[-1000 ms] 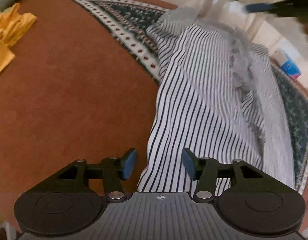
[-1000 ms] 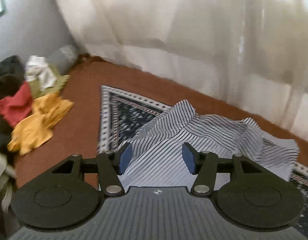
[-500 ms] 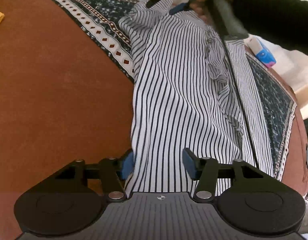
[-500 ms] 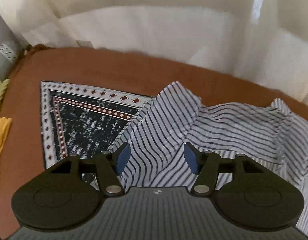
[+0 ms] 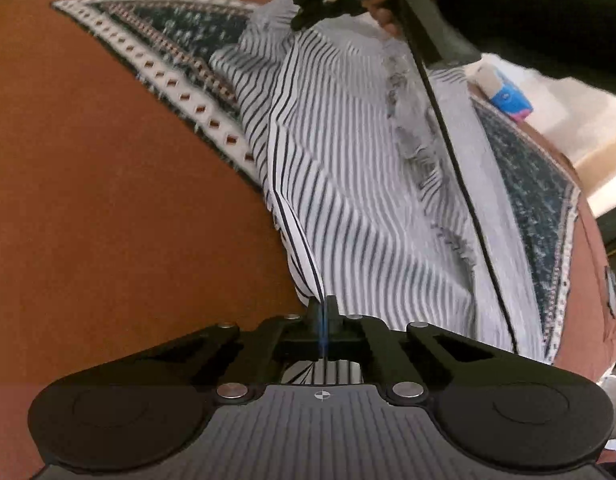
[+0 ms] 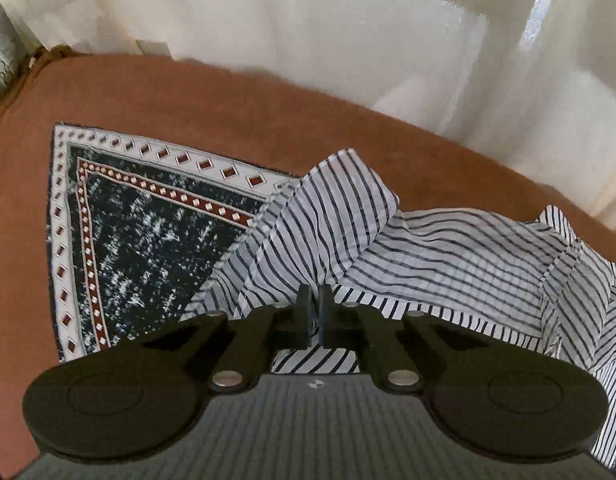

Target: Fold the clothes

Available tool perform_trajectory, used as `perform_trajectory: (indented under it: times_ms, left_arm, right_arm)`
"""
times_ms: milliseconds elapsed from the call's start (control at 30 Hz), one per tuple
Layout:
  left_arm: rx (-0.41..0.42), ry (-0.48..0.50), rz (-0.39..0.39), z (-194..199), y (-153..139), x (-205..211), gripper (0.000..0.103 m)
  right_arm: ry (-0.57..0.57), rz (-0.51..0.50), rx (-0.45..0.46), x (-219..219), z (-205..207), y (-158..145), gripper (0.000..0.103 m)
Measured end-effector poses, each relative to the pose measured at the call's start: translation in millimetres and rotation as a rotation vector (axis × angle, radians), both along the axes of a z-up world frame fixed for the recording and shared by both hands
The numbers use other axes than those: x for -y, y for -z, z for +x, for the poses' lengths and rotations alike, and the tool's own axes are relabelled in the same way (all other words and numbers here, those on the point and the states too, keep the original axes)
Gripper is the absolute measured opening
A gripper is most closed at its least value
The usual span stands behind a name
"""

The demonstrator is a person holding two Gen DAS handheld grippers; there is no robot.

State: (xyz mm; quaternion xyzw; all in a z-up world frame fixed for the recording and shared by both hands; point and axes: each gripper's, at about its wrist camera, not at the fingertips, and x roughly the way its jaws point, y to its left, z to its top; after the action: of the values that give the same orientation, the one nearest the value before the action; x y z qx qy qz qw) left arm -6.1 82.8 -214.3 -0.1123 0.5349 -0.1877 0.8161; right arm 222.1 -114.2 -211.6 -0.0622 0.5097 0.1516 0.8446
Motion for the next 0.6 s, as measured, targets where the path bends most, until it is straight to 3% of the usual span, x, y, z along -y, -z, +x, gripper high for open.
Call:
perform_trajectory:
  times_ms: [333,600]
  left_arm:
    - [0.094,0.067,-0.077,0,-41,29,0.0]
    - [0.11,0.216,-0.113,2,-54,94,0.0]
  right_arm:
    - [0.06,0.341,0.069,77,-5,-47,0.001]
    - [0.161,0.487,0.137,175,-23,-71,0.001]
